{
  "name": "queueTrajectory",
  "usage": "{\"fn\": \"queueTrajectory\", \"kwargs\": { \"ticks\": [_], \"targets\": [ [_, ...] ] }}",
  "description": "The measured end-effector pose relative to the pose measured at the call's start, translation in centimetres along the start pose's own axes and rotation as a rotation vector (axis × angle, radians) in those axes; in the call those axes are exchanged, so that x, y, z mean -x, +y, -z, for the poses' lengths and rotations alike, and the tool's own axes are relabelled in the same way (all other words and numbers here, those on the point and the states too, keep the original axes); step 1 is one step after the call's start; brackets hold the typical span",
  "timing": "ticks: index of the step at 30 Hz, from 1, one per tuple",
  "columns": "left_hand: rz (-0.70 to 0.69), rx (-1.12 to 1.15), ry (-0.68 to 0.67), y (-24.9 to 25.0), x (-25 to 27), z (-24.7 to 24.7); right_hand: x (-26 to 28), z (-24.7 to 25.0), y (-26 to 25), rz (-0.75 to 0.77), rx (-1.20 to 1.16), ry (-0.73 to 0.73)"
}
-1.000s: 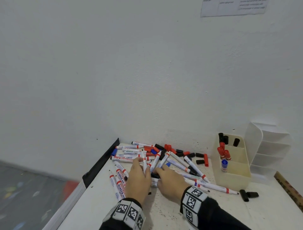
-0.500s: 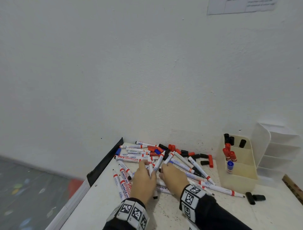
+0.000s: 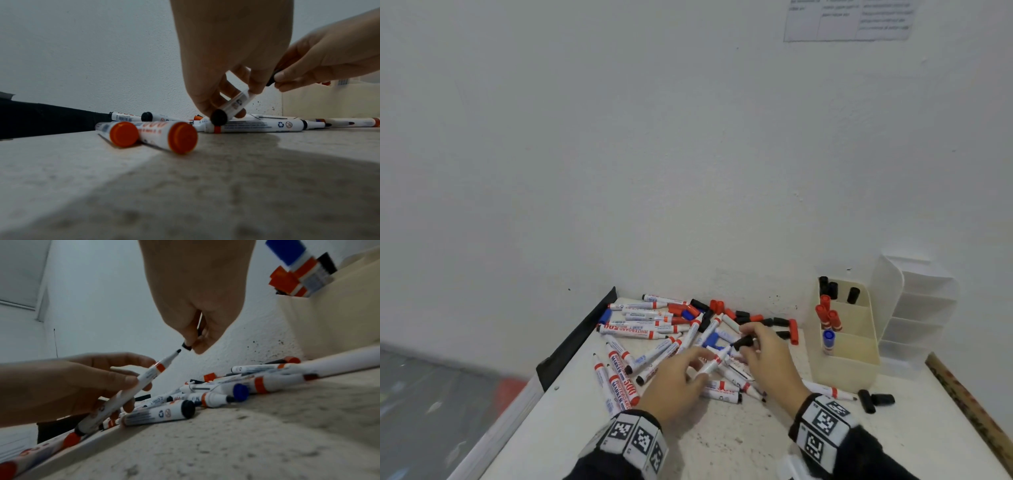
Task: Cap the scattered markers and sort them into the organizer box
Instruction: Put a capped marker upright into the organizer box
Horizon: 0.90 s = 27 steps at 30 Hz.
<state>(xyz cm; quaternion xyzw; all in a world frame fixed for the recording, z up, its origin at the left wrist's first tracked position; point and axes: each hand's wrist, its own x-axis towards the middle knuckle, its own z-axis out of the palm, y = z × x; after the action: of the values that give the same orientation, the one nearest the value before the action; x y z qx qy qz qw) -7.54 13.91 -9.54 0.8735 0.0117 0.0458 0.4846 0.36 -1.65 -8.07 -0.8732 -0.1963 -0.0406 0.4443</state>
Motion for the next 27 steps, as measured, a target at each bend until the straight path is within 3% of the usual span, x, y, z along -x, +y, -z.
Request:
{"fn": "queueTrajectory", "kwargs": {
  "ticks": [2, 6, 16, 27],
  "targets": [
    [-0.019, -0.028, -0.018, 0.0, 0.0, 0.0, 0.5, 1.0, 0.2, 0.011, -0.03, 0.023],
    [-0.082, -0.077, -0.035, 0.3, 0.0, 0.1, 1.2, 1.9, 0.4, 0.046, 0.026, -0.062],
    [-0.124, -0.056, -0.045, 0.2, 0.1, -0.1, 2.3, 1.0, 0.6, 0.099, 0.039, -0.151],
    [-0.118, -0.225, 0.011, -0.8, -0.6, -0.2, 2.2, -0.6, 1.2, -0.031, -0.009, -0.111]
  ]
}}
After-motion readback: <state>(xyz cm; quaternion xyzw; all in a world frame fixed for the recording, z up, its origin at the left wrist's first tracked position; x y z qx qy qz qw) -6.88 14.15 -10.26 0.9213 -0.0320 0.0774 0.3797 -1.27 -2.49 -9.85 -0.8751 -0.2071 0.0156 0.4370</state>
